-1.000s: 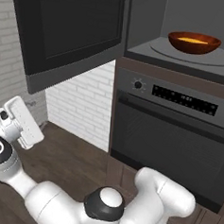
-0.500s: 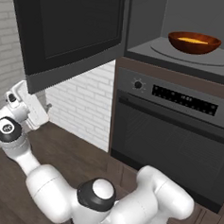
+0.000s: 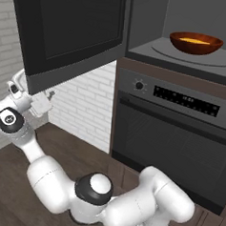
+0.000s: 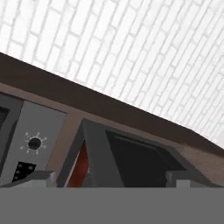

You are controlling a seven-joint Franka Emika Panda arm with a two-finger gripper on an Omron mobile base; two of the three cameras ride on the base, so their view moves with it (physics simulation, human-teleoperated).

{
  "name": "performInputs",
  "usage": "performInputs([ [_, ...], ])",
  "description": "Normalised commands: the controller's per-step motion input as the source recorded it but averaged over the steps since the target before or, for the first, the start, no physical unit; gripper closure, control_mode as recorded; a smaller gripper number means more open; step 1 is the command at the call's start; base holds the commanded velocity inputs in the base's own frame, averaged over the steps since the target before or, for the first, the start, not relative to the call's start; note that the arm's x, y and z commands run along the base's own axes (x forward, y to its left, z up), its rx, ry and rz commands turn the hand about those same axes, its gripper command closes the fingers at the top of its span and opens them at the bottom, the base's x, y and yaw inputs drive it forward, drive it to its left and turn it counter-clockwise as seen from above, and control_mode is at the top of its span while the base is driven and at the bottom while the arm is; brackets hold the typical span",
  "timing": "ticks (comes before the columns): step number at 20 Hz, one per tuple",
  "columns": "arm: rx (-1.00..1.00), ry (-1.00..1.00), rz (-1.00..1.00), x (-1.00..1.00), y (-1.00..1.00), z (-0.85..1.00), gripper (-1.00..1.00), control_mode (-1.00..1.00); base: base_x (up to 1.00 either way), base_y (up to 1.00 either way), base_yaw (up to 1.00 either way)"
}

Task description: Pick the corn from the sink and place it in the bowl. Then pick the bowl and place it in the microwave. Then close the microwave door and press the start button.

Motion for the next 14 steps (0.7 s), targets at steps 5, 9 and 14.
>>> performInputs([
  [5,0.04,-0.28,-0.10,-0.13,-0.49,0.39,-1.00,-1.00,0.00,0.00,0.00],
  [9,0.04,-0.28,-0.10,-0.08,-0.46,0.53,-1.00,-1.00,0.00,0.00,0.00],
  [14,0.01,-0.19,-0.11,-0.35,-0.21,0.82,-1.00,-1.00,0.00,0.00,0.00],
])
